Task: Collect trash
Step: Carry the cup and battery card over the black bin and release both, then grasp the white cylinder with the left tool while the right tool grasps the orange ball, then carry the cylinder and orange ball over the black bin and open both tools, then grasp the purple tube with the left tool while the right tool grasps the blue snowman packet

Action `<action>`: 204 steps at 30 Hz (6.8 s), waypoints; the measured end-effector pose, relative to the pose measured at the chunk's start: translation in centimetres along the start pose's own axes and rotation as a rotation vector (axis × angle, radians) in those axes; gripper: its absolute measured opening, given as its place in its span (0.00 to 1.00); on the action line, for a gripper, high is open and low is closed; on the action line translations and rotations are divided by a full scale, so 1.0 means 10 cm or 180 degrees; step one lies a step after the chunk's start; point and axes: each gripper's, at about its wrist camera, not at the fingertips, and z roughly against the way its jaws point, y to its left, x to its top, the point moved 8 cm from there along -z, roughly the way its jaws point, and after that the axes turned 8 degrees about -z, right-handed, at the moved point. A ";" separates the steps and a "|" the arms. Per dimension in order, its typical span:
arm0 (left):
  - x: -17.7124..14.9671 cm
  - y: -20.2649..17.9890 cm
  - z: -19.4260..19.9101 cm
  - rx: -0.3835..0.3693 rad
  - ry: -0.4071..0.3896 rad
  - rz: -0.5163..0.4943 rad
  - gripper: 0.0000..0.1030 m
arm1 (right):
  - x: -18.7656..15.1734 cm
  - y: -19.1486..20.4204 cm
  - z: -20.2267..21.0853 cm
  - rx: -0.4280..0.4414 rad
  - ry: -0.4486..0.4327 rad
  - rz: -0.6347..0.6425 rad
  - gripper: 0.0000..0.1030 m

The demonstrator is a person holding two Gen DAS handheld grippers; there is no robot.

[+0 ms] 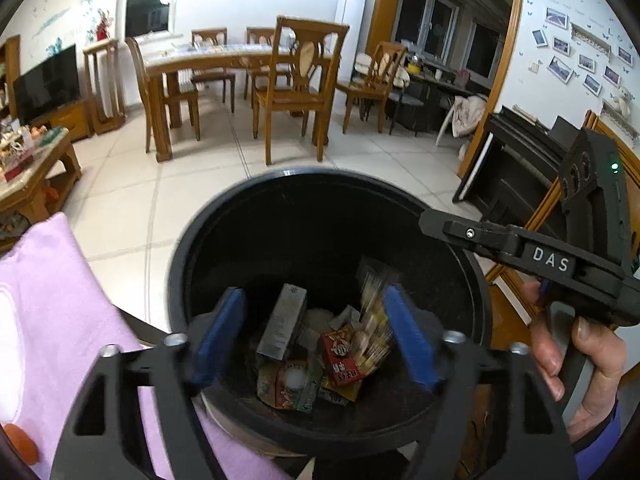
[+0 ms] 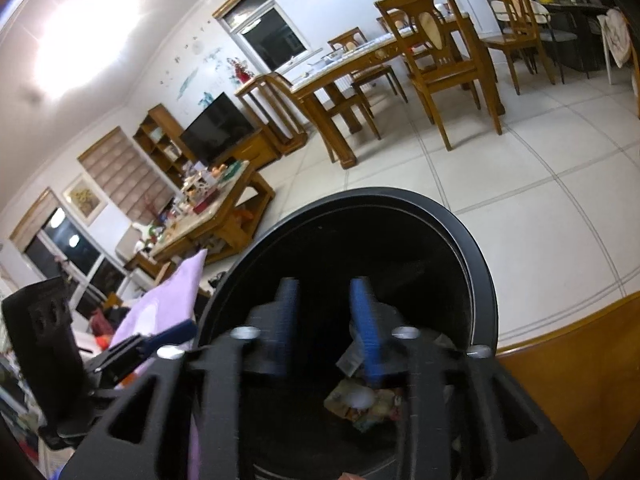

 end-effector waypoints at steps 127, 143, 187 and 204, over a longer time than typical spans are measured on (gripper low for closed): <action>0.00 0.13 -0.35 0.0239 0.0105 -0.0276 0.39 | -0.17 0.05 -0.36 0.0100 0.0017 0.0079 0.35; -0.06 0.26 0.09 0.0287 -0.0081 -0.0192 0.79 | -0.24 0.31 -0.34 0.0087 0.0010 0.0163 0.46; -2.50 2.68 1.90 0.0103 0.0678 -0.1007 0.78 | -3.53 4.35 -1.47 0.0934 0.1643 0.3287 0.15; -2.45 2.45 1.81 0.0297 0.0689 -0.0646 0.24 | -2.83 4.22 -1.03 0.1351 0.1678 0.2135 0.08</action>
